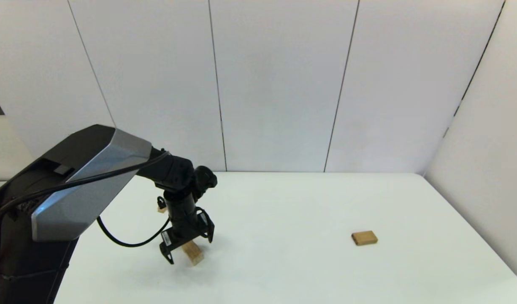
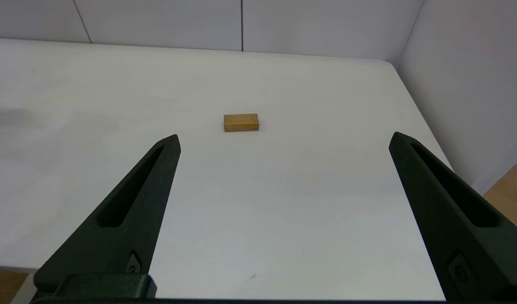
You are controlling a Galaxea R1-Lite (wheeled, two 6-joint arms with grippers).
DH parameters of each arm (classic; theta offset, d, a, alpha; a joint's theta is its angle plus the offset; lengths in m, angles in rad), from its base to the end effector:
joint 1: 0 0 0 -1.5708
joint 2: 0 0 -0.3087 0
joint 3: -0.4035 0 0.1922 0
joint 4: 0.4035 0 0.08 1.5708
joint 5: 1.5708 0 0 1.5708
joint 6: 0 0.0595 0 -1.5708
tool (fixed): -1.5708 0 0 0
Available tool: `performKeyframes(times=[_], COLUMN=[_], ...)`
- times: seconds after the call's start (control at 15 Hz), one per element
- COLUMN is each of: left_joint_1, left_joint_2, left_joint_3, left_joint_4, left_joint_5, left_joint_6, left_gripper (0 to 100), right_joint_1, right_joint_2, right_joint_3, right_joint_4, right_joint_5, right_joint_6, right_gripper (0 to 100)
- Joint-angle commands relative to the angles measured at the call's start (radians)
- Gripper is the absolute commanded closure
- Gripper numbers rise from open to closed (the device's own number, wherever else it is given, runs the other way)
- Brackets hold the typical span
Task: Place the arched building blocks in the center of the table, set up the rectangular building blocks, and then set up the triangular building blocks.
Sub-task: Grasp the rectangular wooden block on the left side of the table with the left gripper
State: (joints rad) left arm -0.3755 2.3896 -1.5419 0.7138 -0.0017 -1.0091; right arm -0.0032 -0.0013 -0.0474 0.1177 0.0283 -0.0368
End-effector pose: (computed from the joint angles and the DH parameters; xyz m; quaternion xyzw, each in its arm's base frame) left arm 0.3724 -0.1469 -0.0112 -0.2228 0.6698 0.2177 0.6741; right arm 0.0033 0.0017 0.0740 -0.0178 0.0343 0.0132 0.9992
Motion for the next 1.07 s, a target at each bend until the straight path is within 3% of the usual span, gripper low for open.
performKeyframes(times=[0.07,0.87,0.93,1.07], left_joint_1=[0.007,0.006,0.006,0.006], left_joint_2=[0.023,0.037,0.037,0.037], left_joint_3=[-0.007,-0.017,-0.021,-0.021], left_joint_4=[0.004,0.004,0.006,0.007], left_joint_5=[0.002,0.003,0.003,0.002], left_joint_6=[-0.019,-0.022,-0.022,-0.02], left_gripper=[0,0,100,100], right_joint_1=[0.0,0.0,0.0,0.0], right_joint_2=[0.0,0.0,0.0,0.0], right_joint_3=[0.0,0.0,0.0,0.0], right_joint_4=[0.0,0.0,0.0,0.0], right_joint_5=[0.001,0.001,0.001,0.001], right_joint_6=[0.0,0.0,0.0,0.0], right_gripper=[0,0,0,0])
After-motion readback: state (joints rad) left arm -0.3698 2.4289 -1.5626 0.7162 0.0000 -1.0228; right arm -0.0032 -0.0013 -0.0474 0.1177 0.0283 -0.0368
